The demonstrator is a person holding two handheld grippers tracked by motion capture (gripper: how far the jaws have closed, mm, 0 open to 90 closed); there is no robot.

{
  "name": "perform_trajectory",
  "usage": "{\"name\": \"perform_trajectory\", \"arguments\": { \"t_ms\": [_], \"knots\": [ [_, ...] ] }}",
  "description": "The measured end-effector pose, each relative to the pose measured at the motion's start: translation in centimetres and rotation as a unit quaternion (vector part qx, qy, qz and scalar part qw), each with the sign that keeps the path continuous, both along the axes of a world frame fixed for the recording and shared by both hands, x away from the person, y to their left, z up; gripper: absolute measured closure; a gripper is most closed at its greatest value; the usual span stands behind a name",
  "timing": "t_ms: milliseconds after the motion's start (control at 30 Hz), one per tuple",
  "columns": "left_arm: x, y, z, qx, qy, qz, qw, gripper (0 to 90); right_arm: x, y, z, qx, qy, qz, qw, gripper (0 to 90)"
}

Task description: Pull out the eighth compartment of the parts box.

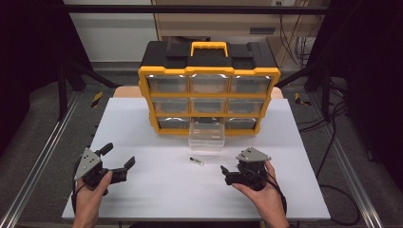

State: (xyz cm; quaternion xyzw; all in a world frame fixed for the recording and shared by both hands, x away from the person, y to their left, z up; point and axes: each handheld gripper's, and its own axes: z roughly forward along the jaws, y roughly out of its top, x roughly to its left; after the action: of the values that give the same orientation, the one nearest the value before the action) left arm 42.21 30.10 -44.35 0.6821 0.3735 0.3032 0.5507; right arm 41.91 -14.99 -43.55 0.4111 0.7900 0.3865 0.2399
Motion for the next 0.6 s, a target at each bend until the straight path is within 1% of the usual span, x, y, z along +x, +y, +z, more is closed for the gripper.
{"name": "perform_trajectory", "arguments": {
  "t_ms": [67,167,267,300,367,400,467,500,533,567,600],
  "knots": [
    [0.0,0.0,0.0,0.0,0.0,0.0,1.0,1.7,-0.3,0.6,-0.1,-0.011,0.0,0.014,0.9998,14.7],
    [0.0,0.0,0.0,0.0,0.001,-0.001,1.0,1.7,-0.5,1.4,-0.1,-0.017,-0.001,0.031,0.9994,16.8],
    [0.1,0.0,0.0,0.0,0.001,-0.002,1.0,1.7,-0.7,2.4,-0.1,-0.028,-0.006,0.054,0.9981,19.7],
    [0.0,0.0,0.0,-0.001,0.0,-0.003,1.0,1.7,-0.7,3.1,-0.2,-0.032,0.0,0.066,0.9973,22.3],
    [0.0,0.0,0.0,-0.001,-0.002,-0.004,1.0,1.6,-0.7,3.3,-0.2,-0.034,0.0,0.071,0.9969,22.7],
    [0.0,0.0,0.0,0.001,-0.003,-0.004,1.0,1.6,-0.8,3.7,-0.2,-0.04,0.0,0.076,0.9963,23.6],
    [0.0,0.0,0.1,0.001,-0.003,-0.005,1.0,1.6,-0.8,4.3,-0.3,-0.043,0.0,0.082,0.9957,26.3],
    [0.1,0.0,0.1,-0.001,-0.003,-0.006,1.0,1.6,-0.6,5.0,-0.4,-0.046,0.0,0.085,0.9953,27.3],
    [0.1,0.0,0.1,-0.001,-0.003,-0.006,1.0,1.6,-0.6,5.0,-0.4,-0.046,0.0,0.085,0.9953,27.3],
    [0.1,-0.1,0.0,-0.003,-0.002,-0.007,1.0,1.6,-0.3,5.6,-0.6,-0.051,0.003,0.094,0.9943,28.6],
    [0.2,-0.1,0.0,-0.003,-0.001,-0.008,1.0,1.6,-0.3,5.6,-0.6,-0.051,0.003,0.094,0.9943,28.6]
  ]
}}
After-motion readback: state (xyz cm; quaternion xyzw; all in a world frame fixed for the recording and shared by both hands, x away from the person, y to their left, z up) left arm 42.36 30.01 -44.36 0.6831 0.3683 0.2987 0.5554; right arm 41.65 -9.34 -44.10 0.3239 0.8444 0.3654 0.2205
